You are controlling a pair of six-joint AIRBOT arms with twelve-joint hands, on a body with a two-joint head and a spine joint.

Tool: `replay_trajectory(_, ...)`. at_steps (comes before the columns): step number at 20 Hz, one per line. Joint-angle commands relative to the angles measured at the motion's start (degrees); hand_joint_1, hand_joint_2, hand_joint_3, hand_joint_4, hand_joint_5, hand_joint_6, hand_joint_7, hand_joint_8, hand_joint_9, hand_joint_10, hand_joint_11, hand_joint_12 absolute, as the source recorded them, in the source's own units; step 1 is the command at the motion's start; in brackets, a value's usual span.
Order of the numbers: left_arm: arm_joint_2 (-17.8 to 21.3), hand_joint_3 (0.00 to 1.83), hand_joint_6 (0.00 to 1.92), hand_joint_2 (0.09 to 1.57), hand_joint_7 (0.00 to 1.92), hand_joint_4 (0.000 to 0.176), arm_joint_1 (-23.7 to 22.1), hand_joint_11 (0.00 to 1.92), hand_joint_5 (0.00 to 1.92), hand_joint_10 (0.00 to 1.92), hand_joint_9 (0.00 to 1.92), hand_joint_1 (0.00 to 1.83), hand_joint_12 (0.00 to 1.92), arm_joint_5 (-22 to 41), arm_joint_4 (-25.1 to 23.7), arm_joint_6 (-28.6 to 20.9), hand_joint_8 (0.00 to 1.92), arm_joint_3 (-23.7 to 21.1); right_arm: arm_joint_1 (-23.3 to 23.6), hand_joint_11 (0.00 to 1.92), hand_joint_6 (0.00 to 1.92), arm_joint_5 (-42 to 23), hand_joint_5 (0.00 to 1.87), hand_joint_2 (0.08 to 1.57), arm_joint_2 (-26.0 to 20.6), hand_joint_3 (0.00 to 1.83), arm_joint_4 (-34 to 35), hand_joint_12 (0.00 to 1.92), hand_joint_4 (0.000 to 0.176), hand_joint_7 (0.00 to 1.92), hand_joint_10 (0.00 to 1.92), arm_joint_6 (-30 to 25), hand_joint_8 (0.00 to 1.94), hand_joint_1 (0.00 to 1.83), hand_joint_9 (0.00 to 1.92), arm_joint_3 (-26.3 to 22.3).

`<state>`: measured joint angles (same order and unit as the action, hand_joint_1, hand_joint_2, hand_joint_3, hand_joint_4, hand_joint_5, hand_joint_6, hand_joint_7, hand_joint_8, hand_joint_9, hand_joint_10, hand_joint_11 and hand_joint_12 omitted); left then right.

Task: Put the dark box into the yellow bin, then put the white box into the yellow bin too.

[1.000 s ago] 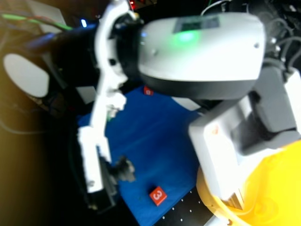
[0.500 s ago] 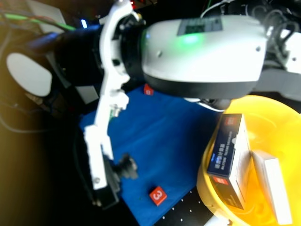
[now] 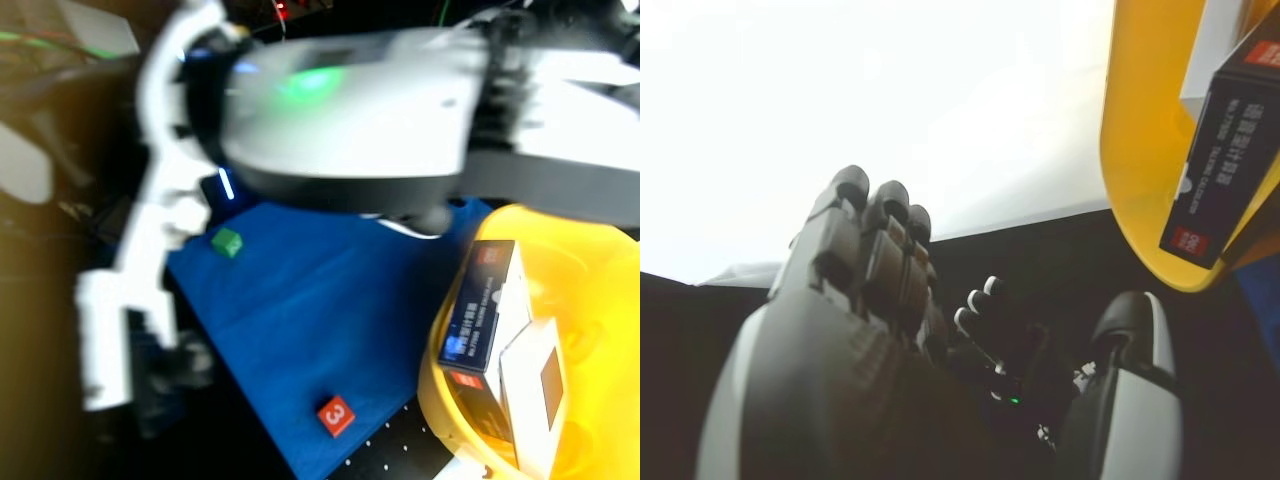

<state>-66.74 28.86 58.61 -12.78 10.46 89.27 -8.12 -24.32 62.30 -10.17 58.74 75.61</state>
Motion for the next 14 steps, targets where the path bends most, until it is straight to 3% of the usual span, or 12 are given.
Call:
replay_trajectory(1,0.47,0.0,0.0,0.85,0.17,0.147,0.02,0.0,0.18,0.0,0.2,0.81,0.57,6.55,3.63,-0.49,0.0,0.3,0.45,0.22,0.0,-7.77,0.12,0.8,-0.63,0.01,0.65,0.14,0.102,0.4,0.0,0.15,0.0,0.9,0.38,-0.55)
replay_trajectory(2,0.72,0.0,0.0,0.88,0.15,0.128,1.03,0.0,0.14,0.0,0.16,0.78,0.48,7.19,4.9,-0.49,0.0,0.31,-0.05,0.21,0.0,-8.62,0.11,0.76,-1.75,0.0,0.65,0.14,0.125,0.4,0.0,0.14,0.0,0.88,0.38,-1.72)
replay_trajectory(4,1.39,0.0,0.0,0.88,0.15,0.125,2.52,0.0,0.13,0.0,0.15,0.77,0.43,8.34,6.82,-0.49,0.0,0.19,-0.7,0.21,0.0,-10.16,0.1,0.75,-4.02,0.0,0.66,0.14,0.127,0.39,0.0,0.14,0.0,0.87,0.38,-3.86)
replay_trajectory(6,2.12,0.0,0.0,0.85,0.17,0.132,3.45,0.0,0.14,0.0,0.18,0.76,0.48,9.05,7.93,-0.46,0.0,-0.13,-0.88,0.18,0.0,-10.81,0.07,0.77,-5.52,0.0,0.66,0.13,0.115,0.35,0.0,0.14,0.0,0.86,0.34,-5.15)
replay_trajectory(7,2.12,0.0,0.01,0.85,0.19,0.134,3.45,0.02,0.17,0.01,0.2,0.76,0.51,9.05,7.93,-0.46,0.0,-0.13,-0.88,0.18,0.0,-10.81,0.07,0.81,-5.52,0.01,0.66,0.12,0.127,0.35,0.0,0.14,0.0,0.85,0.33,-5.15)
replay_trajectory(9,3.47,0.0,0.01,0.84,0.2,0.159,4.95,0.0,0.21,0.0,0.21,0.78,0.57,10.12,9.39,-0.05,0.0,-0.91,-1.03,0.17,0.0,-11.24,0.07,0.82,-7.8,0.01,0.66,0.12,0.13,0.34,0.0,0.13,0.0,0.81,0.33,-6.88)
replay_trajectory(10,4.23,0.01,0.0,0.87,0.15,0.168,6.13,0.0,0.18,0.0,0.17,0.76,0.5,11.0,10.65,0.65,0.0,-1.49,-1.25,0.15,0.0,-11.25,0.05,0.8,-8.49,0.0,0.66,0.11,0.114,0.33,0.0,0.13,0.0,0.79,0.31,-7.36)
replay_trajectory(11,4.95,0.0,0.0,0.88,0.15,0.169,7.57,0.0,0.17,0.0,0.17,0.75,0.52,11.96,11.94,1.31,0.0,-2.08,-1.32,0.11,0.0,-11.29,0.03,0.8,-8.87,0.0,0.66,0.09,0.122,0.31,0.0,0.13,0.0,0.77,0.28,-7.66)
replay_trajectory(12,5.94,0.0,0.0,0.82,0.19,0.151,9.92,0.0,0.19,0.01,0.2,0.81,0.5,14.0,14.43,2.16,0.01,-3.11,-1.56,0.21,0.0,-11.9,0.04,0.77,-9.53,0.0,0.66,0.12,0.1,0.36,0.0,0.13,0.0,0.86,0.33,-8.29)
replay_trajectory(13,6.37,0.0,0.0,0.82,0.19,0.151,11.32,0.0,0.19,0.01,0.2,0.81,0.5,15.39,15.55,2.32,0.01,-3.51,-1.93,0.21,0.0,-12.77,0.04,0.77,-10.1,0.0,0.75,0.12,0.1,0.36,0.0,0.13,0.0,0.86,0.33,-8.85)
replay_trajectory(14,6.84,0.0,0.0,0.81,0.21,0.132,13.04,0.0,0.17,0.0,0.18,0.86,0.42,17.25,17.05,2.42,0.0,-4.12,-2.23,0.19,0.0,-13.3,0.01,0.78,-11.71,0.0,0.97,0.12,0.087,0.36,0.0,0.13,0.0,0.87,0.32,-10.22)
